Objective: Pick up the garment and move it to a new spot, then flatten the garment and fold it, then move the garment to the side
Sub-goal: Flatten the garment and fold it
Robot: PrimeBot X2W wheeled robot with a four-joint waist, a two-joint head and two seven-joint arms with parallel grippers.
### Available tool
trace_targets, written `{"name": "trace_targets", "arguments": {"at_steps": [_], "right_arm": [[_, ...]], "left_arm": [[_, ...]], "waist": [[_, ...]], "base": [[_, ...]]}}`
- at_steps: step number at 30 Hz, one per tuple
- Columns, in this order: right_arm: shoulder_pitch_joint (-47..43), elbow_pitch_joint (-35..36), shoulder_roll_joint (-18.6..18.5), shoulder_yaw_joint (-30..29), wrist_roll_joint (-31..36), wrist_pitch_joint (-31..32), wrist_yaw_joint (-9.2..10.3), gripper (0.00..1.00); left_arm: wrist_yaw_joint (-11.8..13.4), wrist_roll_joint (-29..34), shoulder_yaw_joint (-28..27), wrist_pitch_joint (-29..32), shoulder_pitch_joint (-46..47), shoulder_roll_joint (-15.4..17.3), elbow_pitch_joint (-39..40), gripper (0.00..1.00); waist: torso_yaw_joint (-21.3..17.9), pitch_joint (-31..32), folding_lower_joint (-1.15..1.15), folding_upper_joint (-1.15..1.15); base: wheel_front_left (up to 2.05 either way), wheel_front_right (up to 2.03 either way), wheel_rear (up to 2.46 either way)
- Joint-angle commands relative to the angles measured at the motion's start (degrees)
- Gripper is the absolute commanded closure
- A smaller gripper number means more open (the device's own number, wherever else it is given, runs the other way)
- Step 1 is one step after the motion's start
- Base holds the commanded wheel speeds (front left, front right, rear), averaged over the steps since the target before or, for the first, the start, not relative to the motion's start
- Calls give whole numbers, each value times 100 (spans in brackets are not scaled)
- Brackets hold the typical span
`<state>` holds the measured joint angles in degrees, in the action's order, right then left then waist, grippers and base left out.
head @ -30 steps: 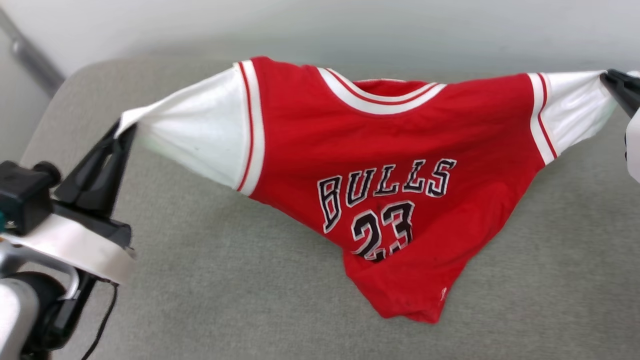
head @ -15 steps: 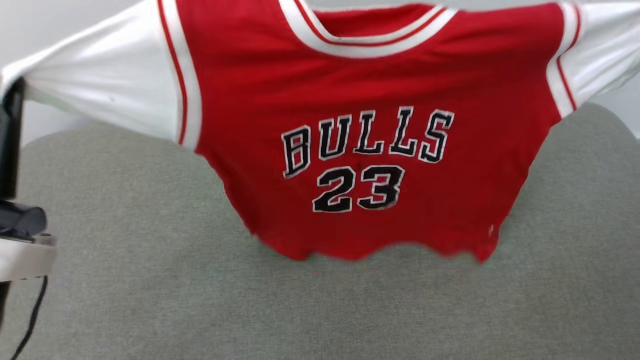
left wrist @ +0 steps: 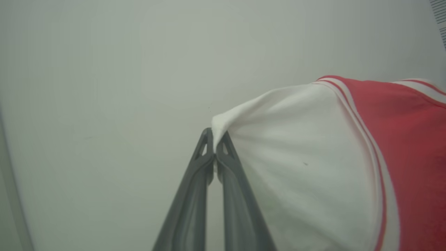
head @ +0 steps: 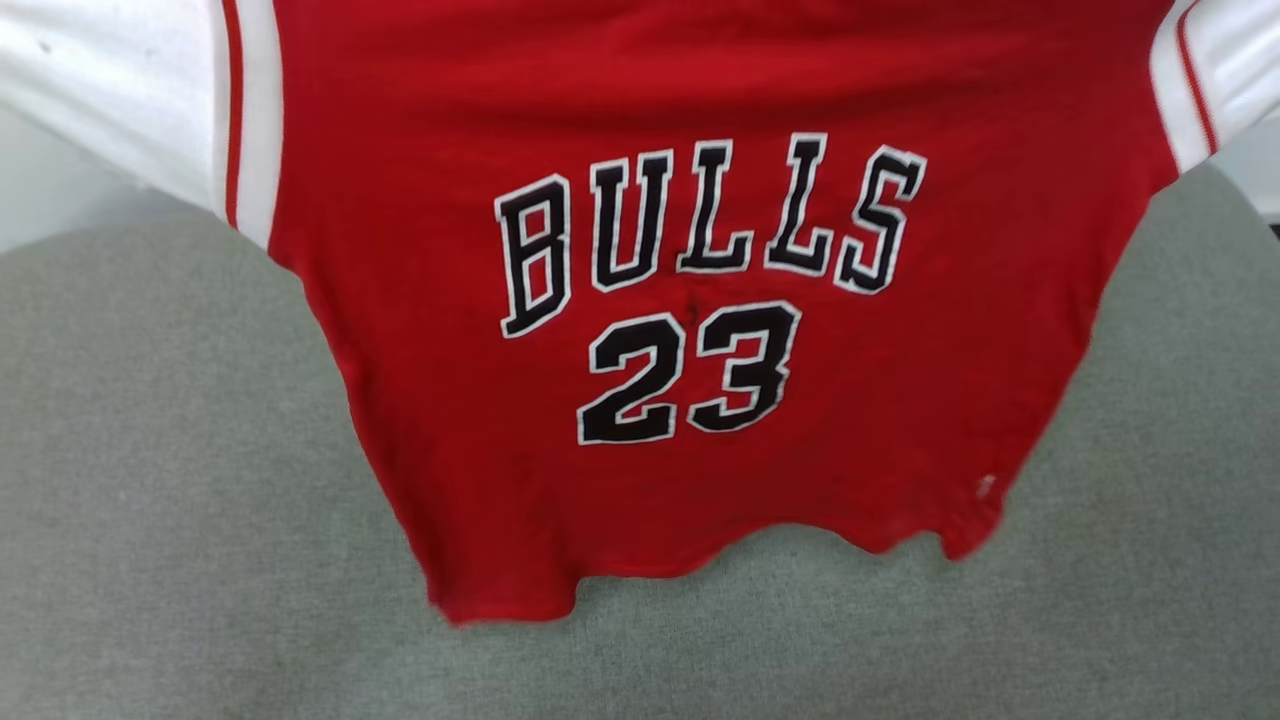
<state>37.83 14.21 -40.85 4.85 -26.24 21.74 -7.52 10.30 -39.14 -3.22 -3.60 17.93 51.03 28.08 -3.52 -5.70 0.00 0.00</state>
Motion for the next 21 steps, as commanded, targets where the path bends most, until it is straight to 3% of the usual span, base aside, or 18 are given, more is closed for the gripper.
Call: {"name": "trace_targets", "arguments": {"at_steps": [1,13,21], "right_arm": [[132,-43,28,-10,50,-49,6,100],[2203,-1084,126,401,772,-600,7,100],[4332,-2318,307,675,1458,-938,8,100]], "left_arm": [[-44,-33,38,11,193,35,-62,100],[-666,187,831,123,3101,116,-1467,100],[-1188,670,1470,-159,5999,-389,-3337,100]], "waist": [[-12,-221,0,0],[83,-1805,0,0],[227,-2909,0,0]], "base": [[0,0,0],[0,0,0],[0,0,0]]}}
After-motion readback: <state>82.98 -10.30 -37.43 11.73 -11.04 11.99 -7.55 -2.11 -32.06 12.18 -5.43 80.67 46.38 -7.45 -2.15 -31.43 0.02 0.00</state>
